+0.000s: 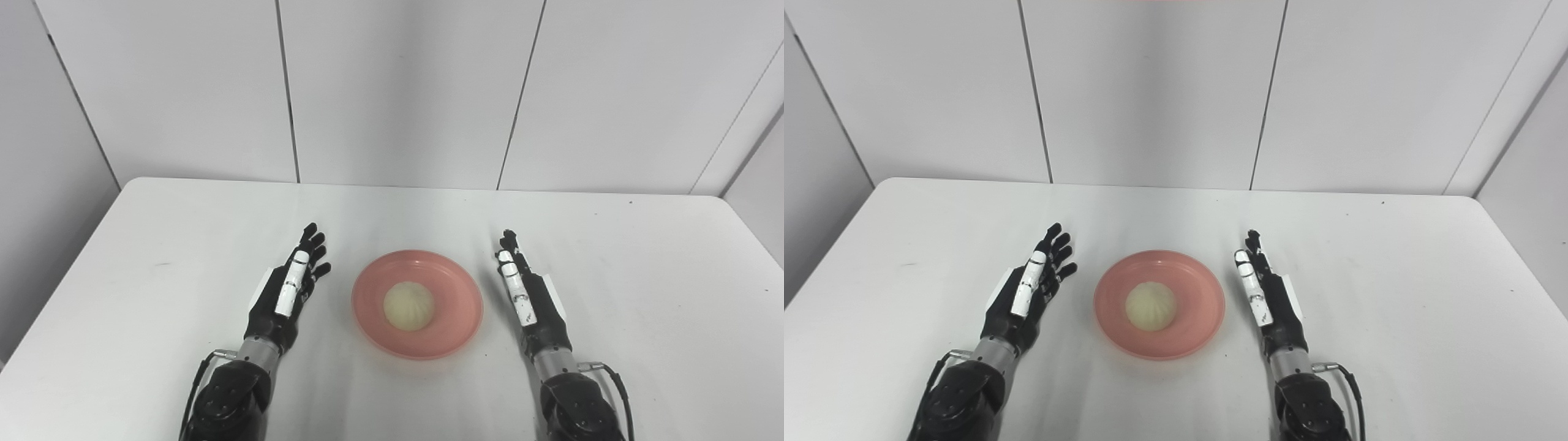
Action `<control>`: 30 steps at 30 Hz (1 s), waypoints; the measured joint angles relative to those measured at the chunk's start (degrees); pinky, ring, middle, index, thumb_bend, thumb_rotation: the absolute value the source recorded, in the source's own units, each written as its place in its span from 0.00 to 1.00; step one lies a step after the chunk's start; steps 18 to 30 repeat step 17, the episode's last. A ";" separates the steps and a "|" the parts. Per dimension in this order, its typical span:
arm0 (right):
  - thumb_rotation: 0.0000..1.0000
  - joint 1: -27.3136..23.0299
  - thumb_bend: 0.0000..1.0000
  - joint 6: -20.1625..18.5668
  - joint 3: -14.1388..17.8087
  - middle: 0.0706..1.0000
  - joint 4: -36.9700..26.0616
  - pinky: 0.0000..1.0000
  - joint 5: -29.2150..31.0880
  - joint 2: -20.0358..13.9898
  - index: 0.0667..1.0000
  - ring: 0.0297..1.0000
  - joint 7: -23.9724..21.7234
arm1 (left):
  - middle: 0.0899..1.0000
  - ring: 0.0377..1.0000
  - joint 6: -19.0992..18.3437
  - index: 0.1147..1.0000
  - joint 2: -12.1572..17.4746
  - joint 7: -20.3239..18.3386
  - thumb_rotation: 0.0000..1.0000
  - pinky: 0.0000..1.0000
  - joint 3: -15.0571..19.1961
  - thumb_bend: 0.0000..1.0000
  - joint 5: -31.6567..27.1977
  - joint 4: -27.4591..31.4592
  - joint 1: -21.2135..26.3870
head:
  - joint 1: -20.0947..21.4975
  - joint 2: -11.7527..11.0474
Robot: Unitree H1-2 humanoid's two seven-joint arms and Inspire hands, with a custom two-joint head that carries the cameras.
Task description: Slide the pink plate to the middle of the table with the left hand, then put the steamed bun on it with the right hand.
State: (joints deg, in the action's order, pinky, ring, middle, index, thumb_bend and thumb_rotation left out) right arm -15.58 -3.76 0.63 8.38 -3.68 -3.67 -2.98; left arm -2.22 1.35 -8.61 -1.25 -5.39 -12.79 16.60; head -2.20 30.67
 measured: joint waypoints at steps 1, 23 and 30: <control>1.00 -0.13 0.30 -0.06 -0.20 0.98 0.07 0.95 -0.01 -0.20 1.00 0.97 0.00 | 0.99 0.99 0.00 1.00 0.00 -0.06 1.00 1.00 -0.07 0.49 0.00 -0.02 0.03 | 0.00 0.00; 1.00 -0.58 0.30 -0.32 -1.06 0.98 0.40 0.94 -0.03 -1.20 0.99 0.96 0.05 | 0.99 0.99 -0.43 1.00 0.09 -0.55 1.00 1.00 -0.13 0.49 0.01 -0.11 0.27 | -0.70 0.35; 1.00 -0.58 0.30 -0.32 -1.06 0.98 0.40 0.94 -0.03 -1.20 0.99 0.96 0.05 | 0.99 0.99 -0.43 1.00 0.09 -0.55 1.00 1.00 -0.13 0.49 0.01 -0.11 0.27 | -0.70 0.35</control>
